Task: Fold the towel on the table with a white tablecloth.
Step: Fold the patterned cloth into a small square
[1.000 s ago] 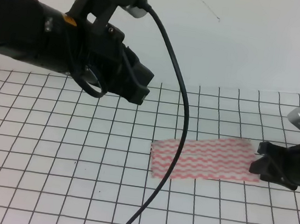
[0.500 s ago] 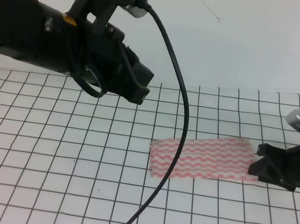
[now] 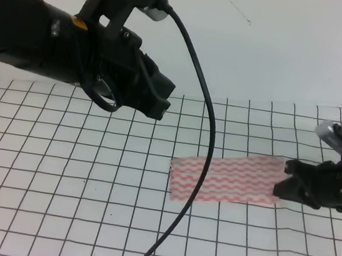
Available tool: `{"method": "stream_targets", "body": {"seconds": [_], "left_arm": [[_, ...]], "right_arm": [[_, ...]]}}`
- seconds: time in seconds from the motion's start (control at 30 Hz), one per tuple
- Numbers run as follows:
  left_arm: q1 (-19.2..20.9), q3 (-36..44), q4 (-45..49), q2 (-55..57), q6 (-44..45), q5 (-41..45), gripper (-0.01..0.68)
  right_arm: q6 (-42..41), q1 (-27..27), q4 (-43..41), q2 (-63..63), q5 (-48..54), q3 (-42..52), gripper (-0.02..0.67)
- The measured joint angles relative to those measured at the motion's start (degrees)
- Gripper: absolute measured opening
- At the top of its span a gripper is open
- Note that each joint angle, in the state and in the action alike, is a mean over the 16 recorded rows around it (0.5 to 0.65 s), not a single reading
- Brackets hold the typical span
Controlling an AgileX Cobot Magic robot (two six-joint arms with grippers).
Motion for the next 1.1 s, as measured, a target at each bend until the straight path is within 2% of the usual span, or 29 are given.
{"method": "stream_targets", "body": {"seconds": [0.2, 0.43, 0.73, 1.1], "left_arm": [[0.0, 0.0, 0.0, 0.0, 0.0, 0.2, -0.001], [0.0, 0.0, 1.1, 0.0, -0.1, 0.5, -0.001], [0.0, 0.0, 3.9, 0.0, -0.7, 1.2, -0.001], [0.0, 0.0, 5.4, 0.0, -1.5, 2.4, -0.001]], "right_arm": [[-2.5, 0.3, 0.7, -0.2, 2.9, -1.6, 0.016], [-6.1, 2.6, 1.0, 0.2, 4.3, -3.4, 0.010], [-9.3, 9.1, 1.6, 3.5, 4.1, -8.3, 0.010], [-8.4, 17.5, 2.3, 9.4, 3.7, -16.4, 0.010]]}}
